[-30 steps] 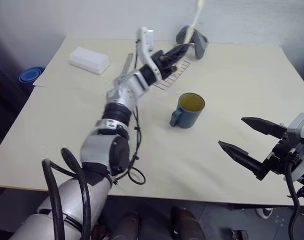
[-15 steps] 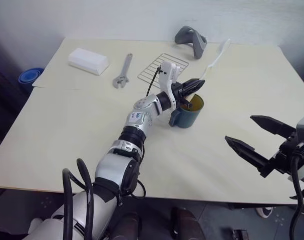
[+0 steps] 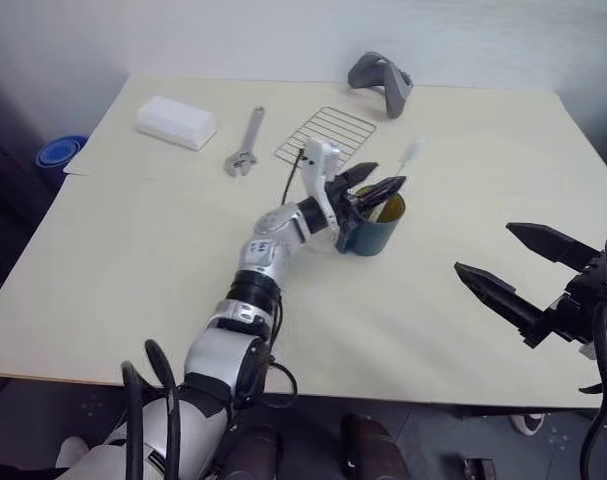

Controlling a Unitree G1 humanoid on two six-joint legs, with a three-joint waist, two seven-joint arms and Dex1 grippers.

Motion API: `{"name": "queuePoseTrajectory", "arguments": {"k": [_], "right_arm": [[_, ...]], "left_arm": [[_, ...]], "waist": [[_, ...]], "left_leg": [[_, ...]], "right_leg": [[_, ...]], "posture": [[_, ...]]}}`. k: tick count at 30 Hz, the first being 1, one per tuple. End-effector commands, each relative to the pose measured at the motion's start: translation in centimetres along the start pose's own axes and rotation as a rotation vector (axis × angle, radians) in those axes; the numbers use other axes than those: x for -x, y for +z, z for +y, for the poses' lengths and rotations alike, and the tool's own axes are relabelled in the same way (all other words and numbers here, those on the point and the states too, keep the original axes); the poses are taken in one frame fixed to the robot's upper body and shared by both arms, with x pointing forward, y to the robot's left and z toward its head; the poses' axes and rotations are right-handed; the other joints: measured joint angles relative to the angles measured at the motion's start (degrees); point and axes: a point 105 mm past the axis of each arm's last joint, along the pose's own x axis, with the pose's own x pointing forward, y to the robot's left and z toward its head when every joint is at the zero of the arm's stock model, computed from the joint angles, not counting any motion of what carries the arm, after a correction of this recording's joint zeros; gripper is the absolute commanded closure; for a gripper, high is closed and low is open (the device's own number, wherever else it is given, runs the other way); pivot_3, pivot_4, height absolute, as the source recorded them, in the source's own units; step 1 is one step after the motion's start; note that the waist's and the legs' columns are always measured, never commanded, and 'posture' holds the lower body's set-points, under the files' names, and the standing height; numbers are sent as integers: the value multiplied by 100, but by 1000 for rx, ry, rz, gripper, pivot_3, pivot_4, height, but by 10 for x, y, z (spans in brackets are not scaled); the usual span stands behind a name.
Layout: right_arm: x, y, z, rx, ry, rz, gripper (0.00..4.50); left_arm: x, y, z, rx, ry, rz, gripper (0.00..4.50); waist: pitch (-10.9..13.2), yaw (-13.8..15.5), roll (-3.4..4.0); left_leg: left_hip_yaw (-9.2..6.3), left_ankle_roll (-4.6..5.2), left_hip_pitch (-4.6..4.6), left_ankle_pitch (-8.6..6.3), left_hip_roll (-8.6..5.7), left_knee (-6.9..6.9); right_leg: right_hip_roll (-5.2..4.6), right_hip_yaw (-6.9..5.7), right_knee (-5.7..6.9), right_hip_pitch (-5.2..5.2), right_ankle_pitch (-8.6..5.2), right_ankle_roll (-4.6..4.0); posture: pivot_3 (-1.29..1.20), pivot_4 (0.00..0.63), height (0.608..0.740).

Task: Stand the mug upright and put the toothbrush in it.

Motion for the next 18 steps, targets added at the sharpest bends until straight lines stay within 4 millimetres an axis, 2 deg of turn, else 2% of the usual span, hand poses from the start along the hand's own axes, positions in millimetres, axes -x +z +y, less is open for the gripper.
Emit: {"name": "queuePoseTrajectory", "arguments": {"k": [1, 3, 8, 11, 13, 18], "right_arm": [[-1, 2, -3, 21, 10, -13, 0], [-1, 0, -5, 17, 18, -2, 0], [2, -12, -18, 10, 36, 71, 0], [1, -16, -27, 14, 51, 89, 0], [0, -16, -33, 7, 55, 88, 0], [-7, -21, -35, 2, 73, 91, 0]], "left_arm": [[38, 42, 2, -85, -33, 11, 39], [59, 52, 1, -126, -52, 72, 39], [144, 73, -16, -364, -289, 475, 39], [185, 87, -9, -495, -305, 696, 39], [192, 94, -8, -508, -295, 741, 39], [182, 101, -8, -529, -259, 654, 39]], "waist": [[-2, -38, 3], [-4, -45, 8], [-5, -2, 13], [-4, 6, 15], [-5, 33, 17], [-5, 52, 17]], "left_leg": [[0, -2, 1, -1, 4, 0], [0, -7, 3, -1, 12, -1], [-4, -8, 2, -2, 5, 0], [-5, -9, 3, -3, 6, -4], [-11, -8, 4, -3, 5, -3], [-20, 2, 1, -5, -3, -1]], "right_leg": [[4, 1, 0, 0, 0, 0], [10, 2, 2, -1, 0, -1], [6, -2, -8, 2, 0, -2], [5, -6, -16, 5, -1, -4], [3, -12, -27, 15, -1, -5], [-6, -16, -28, 22, 0, -4]], "posture": [[0, 150, 740], [0, 150, 740], [0, 150, 740], [0, 150, 740], [0, 150, 740], [0, 150, 740]]}}
